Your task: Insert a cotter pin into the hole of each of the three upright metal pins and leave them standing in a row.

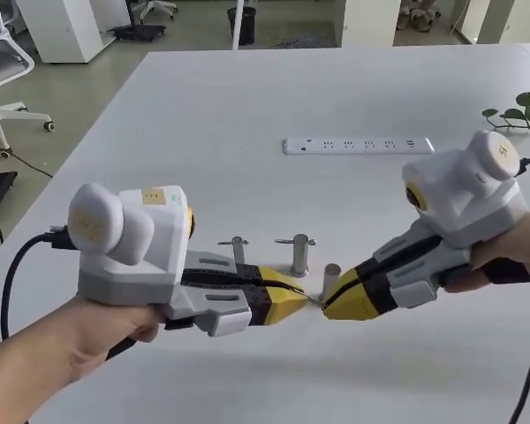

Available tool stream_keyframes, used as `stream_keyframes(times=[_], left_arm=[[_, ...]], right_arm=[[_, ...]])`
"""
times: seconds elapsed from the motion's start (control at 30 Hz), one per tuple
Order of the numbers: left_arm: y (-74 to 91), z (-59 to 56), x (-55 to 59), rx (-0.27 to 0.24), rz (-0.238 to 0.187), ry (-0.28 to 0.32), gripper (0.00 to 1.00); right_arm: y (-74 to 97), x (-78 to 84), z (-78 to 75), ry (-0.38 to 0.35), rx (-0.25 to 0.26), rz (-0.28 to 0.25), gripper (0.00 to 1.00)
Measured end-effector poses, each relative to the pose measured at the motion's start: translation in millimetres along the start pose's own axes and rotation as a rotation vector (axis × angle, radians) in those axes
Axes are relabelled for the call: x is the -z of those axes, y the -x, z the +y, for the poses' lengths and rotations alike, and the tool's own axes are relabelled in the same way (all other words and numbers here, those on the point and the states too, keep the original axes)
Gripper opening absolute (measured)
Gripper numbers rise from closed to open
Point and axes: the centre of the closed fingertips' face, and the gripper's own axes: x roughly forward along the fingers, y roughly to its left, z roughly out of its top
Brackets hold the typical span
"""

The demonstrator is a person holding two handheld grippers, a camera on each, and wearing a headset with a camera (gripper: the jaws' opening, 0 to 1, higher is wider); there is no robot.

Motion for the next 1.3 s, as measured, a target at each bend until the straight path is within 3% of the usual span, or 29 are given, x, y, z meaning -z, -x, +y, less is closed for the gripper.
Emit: stream_keyframes(times=[0.2,0.4,0.63,0.9,1.07,1.2,1.3], left_arm=[[-0.9,6.1,6.0,-0.029,0.024,-0.007,0.02],[-3.0,7.6,7.8,-0.039,0.014,-0.003,0.00],[-9.9,12.2,12.2,-0.064,0.029,0.006,0.09],[-14.4,22.5,11.8,-0.119,0.015,0.010,0.16],[-18.4,29.7,16.2,-0.182,0.020,-0.006,0.19],[-21.8,34.4,17.5,-0.217,0.008,-0.002,0.22],[-25.8,37.0,20.9,-0.239,0.023,-0.016,0.22]], right_arm=[[3.1,-0.3,-2.5,0.017,0.022,0.017,0.00],[6.4,-0.2,-4.9,0.045,0.048,0.028,0.00],[12.6,7.4,-13.3,0.061,0.099,0.065,0.00],[25.1,22.8,-29.8,0.086,0.196,0.147,0.00],[34.9,33.3,-39.8,0.108,0.253,0.217,0.00],[41.0,37.7,-44.7,0.112,0.277,0.248,0.00],[45.6,42.2,-49.0,0.116,0.295,0.277,0.00]])
